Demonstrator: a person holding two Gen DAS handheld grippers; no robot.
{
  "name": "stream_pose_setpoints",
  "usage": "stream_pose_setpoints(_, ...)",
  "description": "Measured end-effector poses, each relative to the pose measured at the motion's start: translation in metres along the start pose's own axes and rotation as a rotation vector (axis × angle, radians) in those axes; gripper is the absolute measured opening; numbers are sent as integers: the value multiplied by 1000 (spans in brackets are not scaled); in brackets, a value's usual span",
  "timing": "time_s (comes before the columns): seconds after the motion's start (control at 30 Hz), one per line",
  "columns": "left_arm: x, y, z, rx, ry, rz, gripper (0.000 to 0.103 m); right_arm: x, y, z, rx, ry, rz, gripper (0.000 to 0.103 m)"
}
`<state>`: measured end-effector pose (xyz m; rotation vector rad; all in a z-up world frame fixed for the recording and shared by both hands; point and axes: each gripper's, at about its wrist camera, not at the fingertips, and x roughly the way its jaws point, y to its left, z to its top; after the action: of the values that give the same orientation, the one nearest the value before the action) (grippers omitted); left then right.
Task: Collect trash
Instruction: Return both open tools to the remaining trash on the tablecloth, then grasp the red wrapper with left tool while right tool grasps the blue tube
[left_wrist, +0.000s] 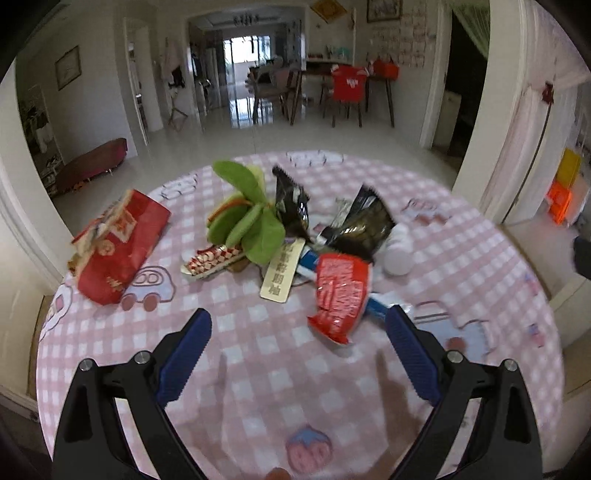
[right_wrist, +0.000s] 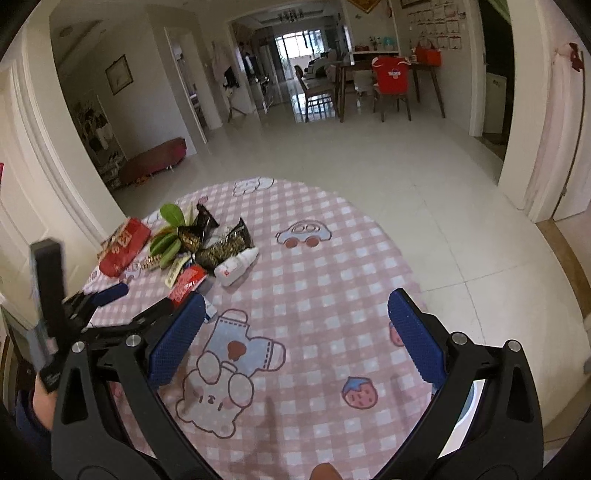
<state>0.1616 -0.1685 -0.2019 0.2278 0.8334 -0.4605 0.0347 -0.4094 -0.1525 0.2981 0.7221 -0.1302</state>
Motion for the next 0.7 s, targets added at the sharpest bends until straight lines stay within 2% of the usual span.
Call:
stream_pose_setpoints(0.07,13,-1,3,10,36,-11,92,3,3,-1,-10,10,-1,97)
stream_pose_setpoints(0.13,22,-1,4,7,64,-39,73,7,4,-1,-13,16,0,97)
stream_pose_setpoints(0.17,23,-1,5,8,65,-40,71,8,4,-2,-15,20,1,97)
stream_pose_setpoints(0.2,23,-3,7,15,65,-47,63,10,5,-2,-18,24,4,97)
stream_pose_setpoints(0.23,22,-5,8,23,66,-49,53,12,7,-2,-22,27,7,97)
stream_pose_setpoints(0.27,21,-5,9,26,66,-60,46,15,9,-3,-32,36,14,97)
stream_pose_setpoints(0.3,21,-5,10,21,67,-68,31,18,12,-3,-44,45,18,97)
stream_pose_setpoints(0.43,13,5,7,-32,61,-101,23,38,30,-4,-105,82,39,97)
stream_pose_setpoints(0.6,-10,26,-14,-118,34,-93,21,69,65,-3,-215,136,120,96)
stream_pose_setpoints(0.7,-24,35,-27,-152,20,-81,21,86,89,-1,-286,157,164,87)
